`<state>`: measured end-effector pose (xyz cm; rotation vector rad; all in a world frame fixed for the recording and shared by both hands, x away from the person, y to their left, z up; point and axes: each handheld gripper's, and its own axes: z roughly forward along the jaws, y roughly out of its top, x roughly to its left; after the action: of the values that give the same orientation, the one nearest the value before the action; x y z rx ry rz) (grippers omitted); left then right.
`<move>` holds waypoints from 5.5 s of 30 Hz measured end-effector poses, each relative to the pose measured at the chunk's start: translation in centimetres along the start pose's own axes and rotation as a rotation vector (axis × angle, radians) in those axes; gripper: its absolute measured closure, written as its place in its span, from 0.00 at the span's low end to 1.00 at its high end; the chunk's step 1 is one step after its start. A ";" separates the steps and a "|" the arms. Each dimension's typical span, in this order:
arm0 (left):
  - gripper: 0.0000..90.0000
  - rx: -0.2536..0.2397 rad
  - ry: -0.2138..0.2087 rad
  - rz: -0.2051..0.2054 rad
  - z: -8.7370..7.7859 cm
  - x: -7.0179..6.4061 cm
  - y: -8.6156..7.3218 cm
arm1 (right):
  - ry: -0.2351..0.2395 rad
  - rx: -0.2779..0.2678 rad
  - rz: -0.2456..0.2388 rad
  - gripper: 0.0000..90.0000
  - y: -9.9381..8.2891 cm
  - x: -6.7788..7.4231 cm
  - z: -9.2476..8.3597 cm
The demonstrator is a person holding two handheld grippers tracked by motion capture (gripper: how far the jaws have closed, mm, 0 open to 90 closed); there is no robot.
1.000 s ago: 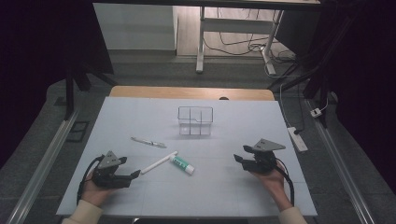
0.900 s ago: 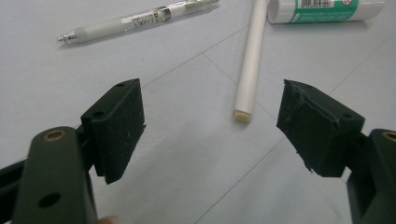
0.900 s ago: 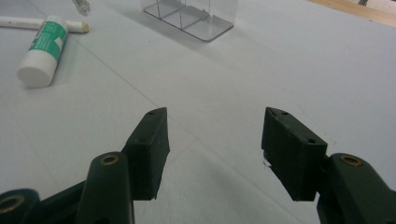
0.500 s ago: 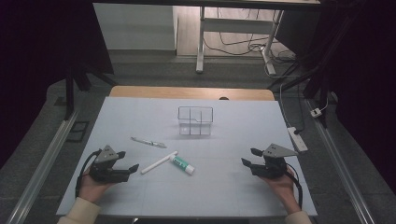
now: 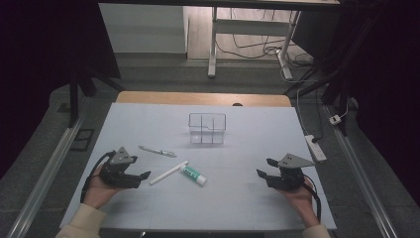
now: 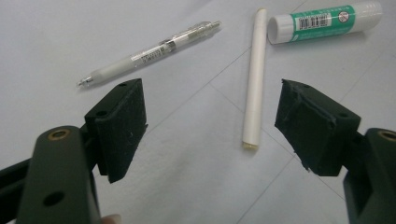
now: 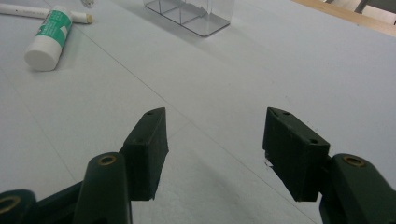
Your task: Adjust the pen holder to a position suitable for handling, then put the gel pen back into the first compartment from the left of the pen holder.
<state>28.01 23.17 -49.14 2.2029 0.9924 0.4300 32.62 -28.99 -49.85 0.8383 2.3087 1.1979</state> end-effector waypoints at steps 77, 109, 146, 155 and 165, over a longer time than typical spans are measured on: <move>0.41 0.351 -0.109 0.387 8.7 7.6 7.3 | 0.015 0.076 0.007 0.42 -1.2 0.0 0.1; 0.72 0.418 -0.320 0.564 10.5 9.4 7.6 | 0.023 0.082 0.015 0.41 -1.4 -0.1 0.1; 0.88 0.371 -0.304 0.532 7.9 8.1 7.7 | 0.014 0.070 0.013 0.41 -1.2 0.0 -0.2; 0.88 0.327 -0.251 0.483 6.0 7.2 7.6 | 0.013 0.072 0.011 0.41 -1.2 -0.1 -0.2; 0.88 0.257 -0.241 0.388 4.2 6.5 7.5 | 0.015 0.065 0.010 0.41 -1.2 0.0 -0.2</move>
<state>38.46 22.59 -46.81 2.6161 0.5123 0.2064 32.11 -29.67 -50.74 0.8678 2.3697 1.1425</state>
